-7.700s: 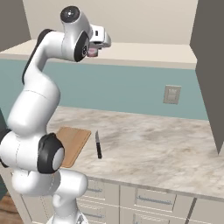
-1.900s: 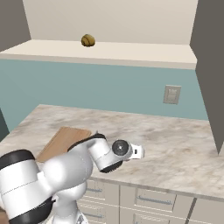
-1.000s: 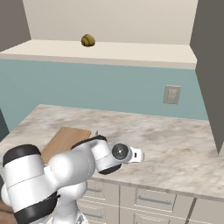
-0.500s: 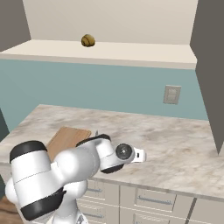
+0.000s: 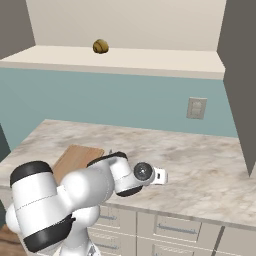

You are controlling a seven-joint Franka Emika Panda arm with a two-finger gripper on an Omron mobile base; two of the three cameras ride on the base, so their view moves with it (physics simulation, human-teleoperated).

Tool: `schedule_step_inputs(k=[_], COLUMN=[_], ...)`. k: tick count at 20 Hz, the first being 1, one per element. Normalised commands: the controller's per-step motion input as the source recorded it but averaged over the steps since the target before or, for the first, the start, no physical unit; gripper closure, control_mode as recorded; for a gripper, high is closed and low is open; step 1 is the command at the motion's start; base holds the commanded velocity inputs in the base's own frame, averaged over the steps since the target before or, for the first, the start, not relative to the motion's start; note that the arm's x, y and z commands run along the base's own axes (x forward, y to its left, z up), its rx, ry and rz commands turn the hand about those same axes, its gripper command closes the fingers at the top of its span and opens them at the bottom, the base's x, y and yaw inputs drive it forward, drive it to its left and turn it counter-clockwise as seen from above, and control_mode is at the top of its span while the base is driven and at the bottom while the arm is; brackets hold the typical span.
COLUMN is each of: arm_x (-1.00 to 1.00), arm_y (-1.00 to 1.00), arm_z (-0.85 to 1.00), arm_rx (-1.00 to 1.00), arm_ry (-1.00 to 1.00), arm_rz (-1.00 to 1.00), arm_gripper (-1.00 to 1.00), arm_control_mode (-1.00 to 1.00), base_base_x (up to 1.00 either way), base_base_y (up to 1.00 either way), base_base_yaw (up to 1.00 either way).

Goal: Pick the bread, place it on the cutting board, pick the jam, place it on the counter, and close the cabinet.

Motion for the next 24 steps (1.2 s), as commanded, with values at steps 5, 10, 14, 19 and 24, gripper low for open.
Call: schedule_step_inputs(k=[5, 10, 14, 19, 24], arm_x=[0.00, 0.00, -0.04, -0.01, 0.00], arm_y=[0.00, 0.00, 0.00, 0.00, 0.00], arm_z=[0.00, 0.00, 0.09, 0.30, 0.39], arm_rx=[0.00, 0.00, 0.00, 0.00, 0.00], arm_ry=[0.00, 0.00, 0.00, 0.00, 0.00], arm_rz=[0.00, 0.00, 0.00, 0.00, 0.00], arm_gripper=[-1.00, -1.00, -1.00, -1.00, -1.00], arm_control_mode=[-1.00, -1.00, -1.00, -1.00, -1.00], base_base_x=[0.00, 0.00, 0.00, 0.00, 0.00], base_base_y=[0.00, 0.00, 0.00, 0.00, 0.00], base_base_yaw=[0.00, 0.00, 0.00, 0.00, 0.00])
